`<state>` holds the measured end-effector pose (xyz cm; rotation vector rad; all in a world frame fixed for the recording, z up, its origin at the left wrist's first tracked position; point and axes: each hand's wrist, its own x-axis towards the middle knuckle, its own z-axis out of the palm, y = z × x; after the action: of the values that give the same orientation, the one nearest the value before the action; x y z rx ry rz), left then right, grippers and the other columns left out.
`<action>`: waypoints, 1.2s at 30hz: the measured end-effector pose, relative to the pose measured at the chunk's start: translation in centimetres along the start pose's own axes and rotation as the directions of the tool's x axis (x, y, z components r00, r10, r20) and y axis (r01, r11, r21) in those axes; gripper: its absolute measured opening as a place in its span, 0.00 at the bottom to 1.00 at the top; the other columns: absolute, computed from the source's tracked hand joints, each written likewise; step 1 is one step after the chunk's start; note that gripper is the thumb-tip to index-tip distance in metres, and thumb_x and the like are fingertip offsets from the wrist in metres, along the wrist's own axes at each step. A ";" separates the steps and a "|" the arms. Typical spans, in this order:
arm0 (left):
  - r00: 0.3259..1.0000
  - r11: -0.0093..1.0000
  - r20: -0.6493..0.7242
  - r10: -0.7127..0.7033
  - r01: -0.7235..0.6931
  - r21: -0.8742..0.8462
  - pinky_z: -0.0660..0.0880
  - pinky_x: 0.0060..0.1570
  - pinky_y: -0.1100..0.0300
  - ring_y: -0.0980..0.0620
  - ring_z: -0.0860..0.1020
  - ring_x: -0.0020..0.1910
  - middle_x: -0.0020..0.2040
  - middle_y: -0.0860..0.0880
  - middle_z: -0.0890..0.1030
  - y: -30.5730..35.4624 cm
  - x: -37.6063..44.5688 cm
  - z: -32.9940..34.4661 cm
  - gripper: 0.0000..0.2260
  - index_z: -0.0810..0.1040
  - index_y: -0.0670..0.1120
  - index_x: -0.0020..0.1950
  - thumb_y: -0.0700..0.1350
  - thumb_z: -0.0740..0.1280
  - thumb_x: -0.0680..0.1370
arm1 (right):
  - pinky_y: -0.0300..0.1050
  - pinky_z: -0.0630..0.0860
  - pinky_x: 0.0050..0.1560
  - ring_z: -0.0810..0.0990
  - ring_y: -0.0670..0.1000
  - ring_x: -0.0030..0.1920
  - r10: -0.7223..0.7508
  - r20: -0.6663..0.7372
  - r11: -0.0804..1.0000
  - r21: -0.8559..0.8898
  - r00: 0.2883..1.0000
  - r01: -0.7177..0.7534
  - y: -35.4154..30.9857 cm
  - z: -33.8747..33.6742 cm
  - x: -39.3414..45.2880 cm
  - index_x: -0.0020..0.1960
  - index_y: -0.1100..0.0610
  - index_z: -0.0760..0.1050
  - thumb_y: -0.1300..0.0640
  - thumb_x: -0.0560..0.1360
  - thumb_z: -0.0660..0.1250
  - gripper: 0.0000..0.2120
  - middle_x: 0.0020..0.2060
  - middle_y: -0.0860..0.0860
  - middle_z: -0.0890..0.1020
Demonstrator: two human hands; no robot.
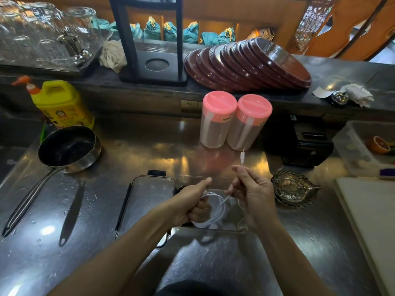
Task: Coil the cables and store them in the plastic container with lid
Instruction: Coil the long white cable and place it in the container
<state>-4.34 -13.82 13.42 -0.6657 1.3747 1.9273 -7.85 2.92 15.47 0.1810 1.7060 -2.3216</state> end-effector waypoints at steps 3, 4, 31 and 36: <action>0.999 0.998 0.031 0.031 -0.033 0.062 0.51 0.19 0.69 0.57 0.54 0.20 0.27 0.51 0.55 0.7 -0.3 0.5 0.27 0.61 0.50 0.30 0.67 0.54 0.82 | 0.38 0.70 0.24 0.72 0.49 0.26 0.167 -0.007 0.951 -0.264 0.986 -0.163 0.3 -1.1 0.8 0.54 0.65 0.82 0.56 0.83 0.64 0.12 0.28 0.51 0.74; 0.998 0.995 0.030 0.049 -0.051 0.084 0.51 0.20 0.69 0.56 0.54 0.21 0.28 0.51 0.55 0.9 -0.5 0.6 0.28 0.63 0.50 0.30 0.67 0.54 0.82 | 0.38 0.68 0.25 0.71 0.47 0.25 0.233 0.019 0.903 -0.374 0.972 -0.209 0.4 -1.4 1.1 0.55 0.64 0.82 0.57 0.83 0.64 0.12 0.27 0.50 0.73; 0.967 0.975 -0.148 0.209 -0.194 0.111 0.62 0.19 0.65 0.54 0.67 0.23 0.31 0.48 0.73 -0.3 1.5 -1.1 0.13 0.71 0.46 0.45 0.53 0.67 0.82 | 0.43 0.75 0.38 0.79 0.45 0.39 -0.237 0.469 0.301 -0.797 0.851 0.523 3.9 0.5 -1.9 0.51 0.42 0.68 0.53 0.76 0.71 0.12 0.41 0.44 0.80; 0.986 0.989 -0.093 0.141 -0.136 0.054 0.56 0.20 0.67 0.55 0.60 0.26 0.30 0.50 0.67 -0.3 1.5 -1.4 0.11 0.73 0.46 0.49 0.52 0.67 0.82 | 0.46 0.80 0.37 0.82 0.51 0.44 -0.409 0.684 -0.118 -0.696 0.604 0.709 4.7 0.0 -1.9 0.58 0.52 0.78 0.57 0.75 0.75 0.13 0.46 0.49 0.84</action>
<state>-5.05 -14.76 11.69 -0.6637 1.5582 1.9862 -4.75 1.85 11.57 -1.3420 3.0709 -0.7776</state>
